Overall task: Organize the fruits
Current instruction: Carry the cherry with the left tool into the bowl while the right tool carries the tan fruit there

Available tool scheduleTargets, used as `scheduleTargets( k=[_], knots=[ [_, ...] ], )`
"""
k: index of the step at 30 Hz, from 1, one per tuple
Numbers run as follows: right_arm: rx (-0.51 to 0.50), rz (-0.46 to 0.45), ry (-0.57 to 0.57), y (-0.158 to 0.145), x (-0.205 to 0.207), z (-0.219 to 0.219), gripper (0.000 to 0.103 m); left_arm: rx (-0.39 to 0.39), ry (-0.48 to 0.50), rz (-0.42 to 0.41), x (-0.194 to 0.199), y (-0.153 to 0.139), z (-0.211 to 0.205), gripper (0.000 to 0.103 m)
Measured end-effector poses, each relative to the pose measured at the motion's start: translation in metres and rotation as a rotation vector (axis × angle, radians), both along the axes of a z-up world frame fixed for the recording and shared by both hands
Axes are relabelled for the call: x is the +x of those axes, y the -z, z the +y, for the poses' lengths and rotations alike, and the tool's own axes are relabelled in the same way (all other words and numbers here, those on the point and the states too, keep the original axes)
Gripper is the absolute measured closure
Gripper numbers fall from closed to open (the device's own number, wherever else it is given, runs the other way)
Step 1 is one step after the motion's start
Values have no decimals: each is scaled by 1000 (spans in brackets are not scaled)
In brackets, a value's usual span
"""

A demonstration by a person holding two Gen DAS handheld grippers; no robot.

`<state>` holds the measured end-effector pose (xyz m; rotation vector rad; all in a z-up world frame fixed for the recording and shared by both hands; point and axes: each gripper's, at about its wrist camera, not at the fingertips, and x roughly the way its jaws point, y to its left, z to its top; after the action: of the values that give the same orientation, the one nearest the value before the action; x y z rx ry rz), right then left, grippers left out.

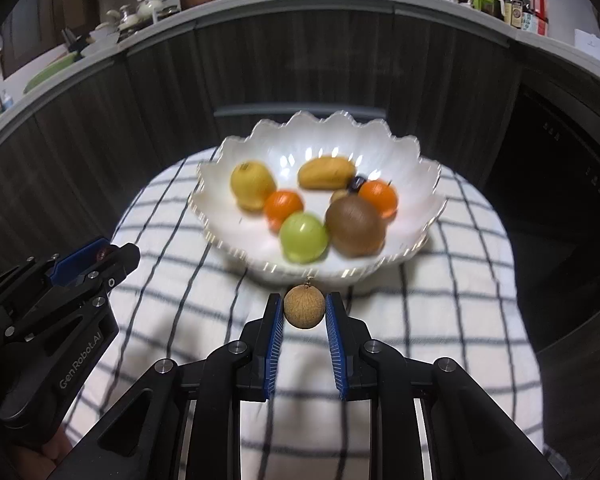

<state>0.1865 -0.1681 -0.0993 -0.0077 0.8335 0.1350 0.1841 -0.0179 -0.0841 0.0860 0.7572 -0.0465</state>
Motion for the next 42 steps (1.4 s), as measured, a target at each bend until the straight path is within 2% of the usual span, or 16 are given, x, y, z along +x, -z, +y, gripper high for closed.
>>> scheduleTargets(
  k=[11,21,33,35,37,39,40,42],
  knots=[
    [-3,-24,39,-17,54,-28,80,-5,88,-73,51,-26,-30,75],
    [-23,13,78,0,95,-40,80,-4,98,-18,98,1,-43,75],
    [-22,52,103,15,113,-46,80,0,90,22,111,17,-44,75],
    [-22,51,108,15,113,-47,79,1,87,28,111,17,-44,71],
    [-22,50,111,14,113,-47,79,5,75,25,110,16,-43,51],
    [-23,49,111,13,112,-47,75,10,64,15,108,14,-42,46],
    [-22,47,112,13,111,-47,67,10,61,15,107,12,-41,43],
    [-24,36,127,11,109,-48,44,12,52,16,107,11,-40,39]
  ],
)
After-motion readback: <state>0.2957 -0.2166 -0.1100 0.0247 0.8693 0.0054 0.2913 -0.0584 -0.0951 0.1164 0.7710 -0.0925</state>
